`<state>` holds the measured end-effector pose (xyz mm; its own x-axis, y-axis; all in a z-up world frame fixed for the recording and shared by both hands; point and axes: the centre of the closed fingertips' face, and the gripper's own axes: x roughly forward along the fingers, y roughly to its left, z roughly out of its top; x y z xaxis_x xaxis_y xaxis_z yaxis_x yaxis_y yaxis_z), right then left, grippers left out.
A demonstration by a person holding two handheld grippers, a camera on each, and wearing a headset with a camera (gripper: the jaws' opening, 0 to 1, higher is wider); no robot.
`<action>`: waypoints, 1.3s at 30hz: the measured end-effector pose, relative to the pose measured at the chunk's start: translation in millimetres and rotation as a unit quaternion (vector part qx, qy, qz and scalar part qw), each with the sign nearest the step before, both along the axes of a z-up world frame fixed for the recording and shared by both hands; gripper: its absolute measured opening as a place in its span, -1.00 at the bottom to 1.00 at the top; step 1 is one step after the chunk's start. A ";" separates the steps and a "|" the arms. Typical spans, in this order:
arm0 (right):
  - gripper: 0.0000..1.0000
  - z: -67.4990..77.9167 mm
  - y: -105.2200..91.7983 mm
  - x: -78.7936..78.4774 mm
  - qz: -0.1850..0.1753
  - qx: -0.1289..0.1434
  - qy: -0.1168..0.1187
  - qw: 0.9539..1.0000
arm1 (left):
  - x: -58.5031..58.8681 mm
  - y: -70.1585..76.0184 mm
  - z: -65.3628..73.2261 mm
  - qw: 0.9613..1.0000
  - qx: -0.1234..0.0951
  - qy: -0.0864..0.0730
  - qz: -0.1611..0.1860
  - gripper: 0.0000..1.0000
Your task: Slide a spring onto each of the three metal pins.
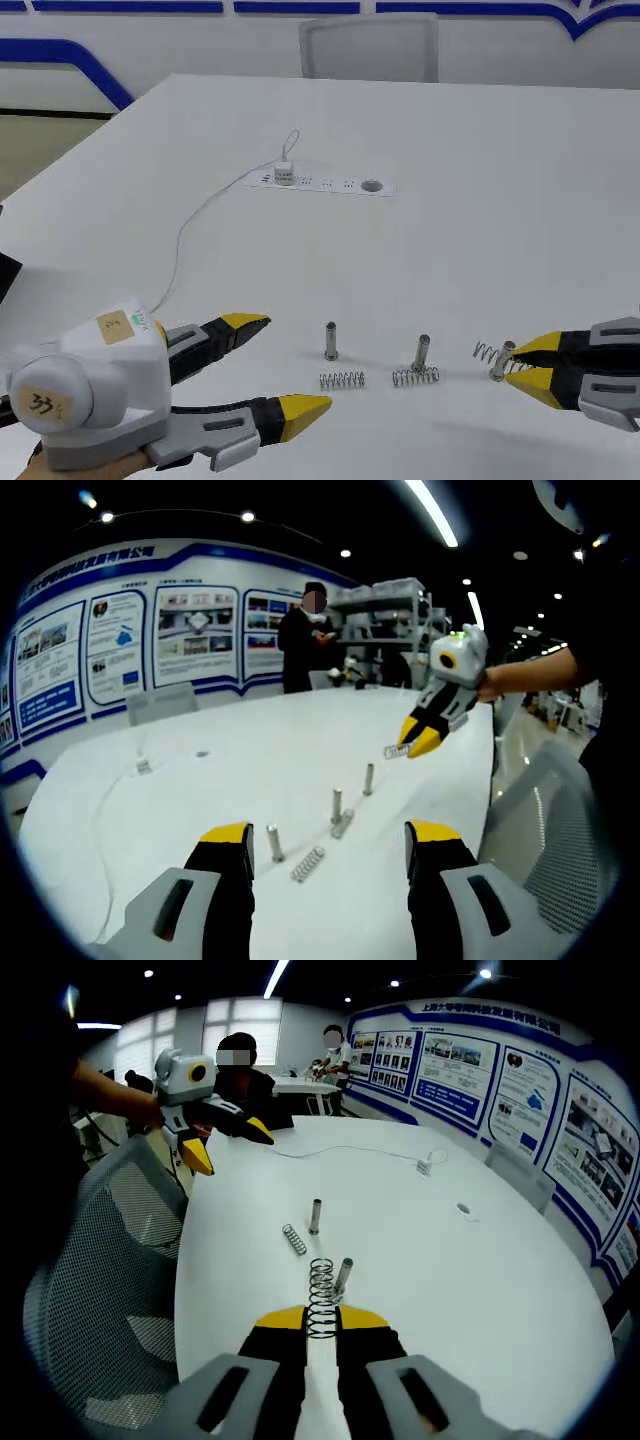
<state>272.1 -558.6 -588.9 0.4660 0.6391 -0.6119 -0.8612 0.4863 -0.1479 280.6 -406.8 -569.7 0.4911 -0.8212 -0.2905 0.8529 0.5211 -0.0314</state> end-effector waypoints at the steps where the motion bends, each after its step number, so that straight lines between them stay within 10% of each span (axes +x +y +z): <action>1: -0.79 1.0 2.1 -0.5 0.004 0.000 -0.001 1.000 | 0.0 -3.4 0.6 1.000 0.001 0.000 -0.006 0.23; 12: -0.79 0.5 28.8 -9.4 0.053 -0.004 -0.003 0.999 | -5.3 -42.9 -3.9 0.995 0.038 -0.009 -0.093 0.07; 21: -0.79 2.7 45.9 -16.8 0.090 -0.004 -0.002 0.996 | -13.5 -76.0 -0.9 0.989 0.009 0.010 -0.144 -0.02; 39: -0.79 3.2 56.7 -25.9 0.128 -0.008 -0.002 0.992 | -30.0 -94.3 -7.3 0.977 0.027 0.008 -0.210 -0.47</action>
<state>246.2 -501.8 -585.7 0.2920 0.7276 -0.6207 -0.9556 0.2486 -0.1581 250.7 -501.1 -577.0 0.1083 -0.9326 -0.3443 0.9916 0.1260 -0.0294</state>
